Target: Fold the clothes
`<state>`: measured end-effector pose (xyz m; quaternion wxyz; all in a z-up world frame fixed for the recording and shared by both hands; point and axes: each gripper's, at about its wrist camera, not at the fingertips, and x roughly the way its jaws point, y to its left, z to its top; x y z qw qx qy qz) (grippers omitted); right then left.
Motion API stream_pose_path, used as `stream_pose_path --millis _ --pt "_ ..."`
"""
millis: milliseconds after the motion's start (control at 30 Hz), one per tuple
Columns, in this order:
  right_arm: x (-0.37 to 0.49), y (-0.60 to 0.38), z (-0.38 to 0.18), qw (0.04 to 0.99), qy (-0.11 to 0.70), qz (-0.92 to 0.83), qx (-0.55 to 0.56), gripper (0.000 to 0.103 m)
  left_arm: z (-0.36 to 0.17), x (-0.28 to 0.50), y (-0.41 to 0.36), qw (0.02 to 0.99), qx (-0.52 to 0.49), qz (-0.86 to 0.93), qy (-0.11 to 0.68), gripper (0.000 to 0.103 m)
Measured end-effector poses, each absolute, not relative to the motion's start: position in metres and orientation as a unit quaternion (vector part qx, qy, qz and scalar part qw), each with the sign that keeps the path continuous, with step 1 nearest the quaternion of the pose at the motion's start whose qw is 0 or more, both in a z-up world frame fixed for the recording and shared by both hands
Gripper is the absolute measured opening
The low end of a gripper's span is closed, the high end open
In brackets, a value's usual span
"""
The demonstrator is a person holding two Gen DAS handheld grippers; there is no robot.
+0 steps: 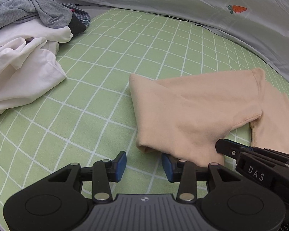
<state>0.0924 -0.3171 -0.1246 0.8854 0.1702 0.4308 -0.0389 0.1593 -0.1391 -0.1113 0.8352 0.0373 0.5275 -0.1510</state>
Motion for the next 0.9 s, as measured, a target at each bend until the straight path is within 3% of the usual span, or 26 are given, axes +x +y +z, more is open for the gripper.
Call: stream_pose_path --millis 533,900 --pt "-0.009 -0.387 -0.081 0.910 0.338 -0.162 0.176 0.000 -0.088 0.100 -0.186 0.843 0.067 -0.181 0.502 0.044" --pt "-0.061 -0.456 -0.087 0.892 0.359 -0.164 0.221 0.003 -0.085 0.024 -0.244 0.846 0.073 -0.170 0.500 0.049"
